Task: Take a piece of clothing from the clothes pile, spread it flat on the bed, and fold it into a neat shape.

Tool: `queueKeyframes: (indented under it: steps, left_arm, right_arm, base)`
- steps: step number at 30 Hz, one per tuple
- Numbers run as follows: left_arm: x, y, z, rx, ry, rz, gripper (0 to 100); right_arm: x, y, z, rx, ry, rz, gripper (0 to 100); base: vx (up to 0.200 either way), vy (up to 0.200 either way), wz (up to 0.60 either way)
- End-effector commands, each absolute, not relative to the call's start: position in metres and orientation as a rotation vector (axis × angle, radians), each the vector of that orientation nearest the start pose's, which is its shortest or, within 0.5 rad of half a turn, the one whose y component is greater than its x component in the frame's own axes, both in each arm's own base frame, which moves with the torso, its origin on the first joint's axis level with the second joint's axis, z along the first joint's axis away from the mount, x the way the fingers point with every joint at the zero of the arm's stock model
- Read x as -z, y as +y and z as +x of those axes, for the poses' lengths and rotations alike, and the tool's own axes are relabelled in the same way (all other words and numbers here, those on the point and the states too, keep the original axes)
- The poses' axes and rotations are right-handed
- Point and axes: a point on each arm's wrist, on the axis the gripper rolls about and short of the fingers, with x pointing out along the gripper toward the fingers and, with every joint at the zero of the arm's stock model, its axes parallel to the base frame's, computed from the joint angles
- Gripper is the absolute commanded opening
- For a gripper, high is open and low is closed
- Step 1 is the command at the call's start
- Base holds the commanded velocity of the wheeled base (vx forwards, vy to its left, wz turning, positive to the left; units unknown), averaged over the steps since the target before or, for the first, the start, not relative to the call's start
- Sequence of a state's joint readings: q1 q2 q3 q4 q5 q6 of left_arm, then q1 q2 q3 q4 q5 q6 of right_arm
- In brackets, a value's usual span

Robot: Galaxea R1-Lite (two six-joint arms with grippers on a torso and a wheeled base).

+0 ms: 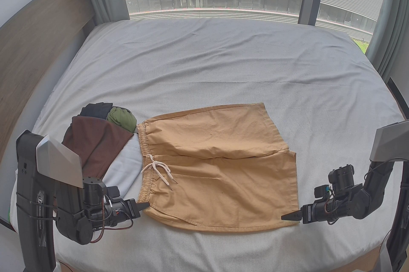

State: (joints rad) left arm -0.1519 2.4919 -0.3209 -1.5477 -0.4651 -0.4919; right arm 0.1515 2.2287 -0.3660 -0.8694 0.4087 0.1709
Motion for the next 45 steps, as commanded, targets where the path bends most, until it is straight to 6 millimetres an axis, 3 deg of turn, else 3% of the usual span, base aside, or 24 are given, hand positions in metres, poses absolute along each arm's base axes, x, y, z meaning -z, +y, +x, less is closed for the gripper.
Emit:
queueKeyframes:
  steps: [1,5,21,22,41,45]
  left_arm:
    - [0.0639,-0.0529,0.2792,0.432,0.762,-0.560,0]
    - [0.0639,-0.0529,0.2790,0.432,0.762,-0.560,0]
    - [0.0643,-0.0530,0.2791,0.433,0.764,-0.560,0]
    - [0.0644,-0.0529,0.2791,0.431,0.763,-0.560,0]
    - [0.0640,-0.0524,0.2783,0.431,0.765,-0.562,0]
    - [0.0630,-0.0506,0.2696,0.421,0.792,-0.565,0]
  right_arm:
    - [0.0395,0.0549,0.2545,-0.428,1.067,0.307,100]
    - [0.0384,0.0640,0.2553,-0.428,1.073,0.345,100]
    - [0.0396,0.0640,0.2576,-0.423,1.068,0.347,100]
    - [0.0397,0.0640,0.2575,-0.423,1.070,0.347,0]
    - [0.0391,0.0631,0.2572,-0.420,1.069,0.349,0]
    - [0.0343,0.0620,0.2536,-0.420,1.068,0.348,0]
  base:
    - [0.000,0.000,0.00]
    - [0.000,0.000,0.00]
    - [0.000,0.000,0.00]
    - [0.000,0.000,0.00]
    - [0.000,0.000,0.00]
    - [0.000,0.000,0.00]
